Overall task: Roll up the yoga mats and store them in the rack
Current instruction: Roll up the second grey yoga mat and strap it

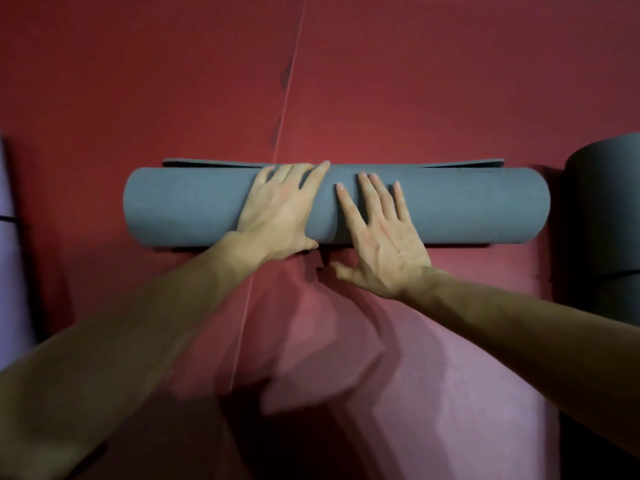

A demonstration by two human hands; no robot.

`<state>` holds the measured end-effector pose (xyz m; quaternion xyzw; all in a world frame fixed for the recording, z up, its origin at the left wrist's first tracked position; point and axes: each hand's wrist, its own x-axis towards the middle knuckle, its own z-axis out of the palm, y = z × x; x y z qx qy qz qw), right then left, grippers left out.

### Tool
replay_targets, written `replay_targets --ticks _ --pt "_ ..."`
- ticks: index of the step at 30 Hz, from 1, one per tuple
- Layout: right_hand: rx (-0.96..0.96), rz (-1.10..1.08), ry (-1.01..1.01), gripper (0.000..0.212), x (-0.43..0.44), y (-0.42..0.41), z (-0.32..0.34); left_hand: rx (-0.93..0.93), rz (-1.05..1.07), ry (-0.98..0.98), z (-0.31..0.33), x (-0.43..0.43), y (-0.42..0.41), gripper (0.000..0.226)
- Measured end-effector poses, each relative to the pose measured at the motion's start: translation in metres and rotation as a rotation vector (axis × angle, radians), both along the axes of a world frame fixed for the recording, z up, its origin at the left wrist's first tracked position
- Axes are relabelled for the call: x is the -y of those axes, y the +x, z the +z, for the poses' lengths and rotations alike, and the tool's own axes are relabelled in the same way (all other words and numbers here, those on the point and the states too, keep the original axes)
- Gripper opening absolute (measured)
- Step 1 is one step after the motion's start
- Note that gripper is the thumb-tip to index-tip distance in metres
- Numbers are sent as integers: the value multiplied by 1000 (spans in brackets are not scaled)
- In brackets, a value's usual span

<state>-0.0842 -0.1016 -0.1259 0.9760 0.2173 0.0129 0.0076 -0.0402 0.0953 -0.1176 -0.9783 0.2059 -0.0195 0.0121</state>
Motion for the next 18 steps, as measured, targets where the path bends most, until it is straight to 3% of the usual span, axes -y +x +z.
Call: replay_targets --ticks 5,10,14,18 --pt "4 179 -50 151 -5 0 -5 -174 105 -70 8 -1 -32 124" --pt "-94 223 -75 144 -28 14 16 -110 242 -117 7 -45 -80 105" --pt "-186 490 -156 142 -106 4 34 -47 459 -41 18 -111 -114 108" --pt "-166 580 -223 133 -193 -16 33 -29 781 -292 24 -171 -167 104"
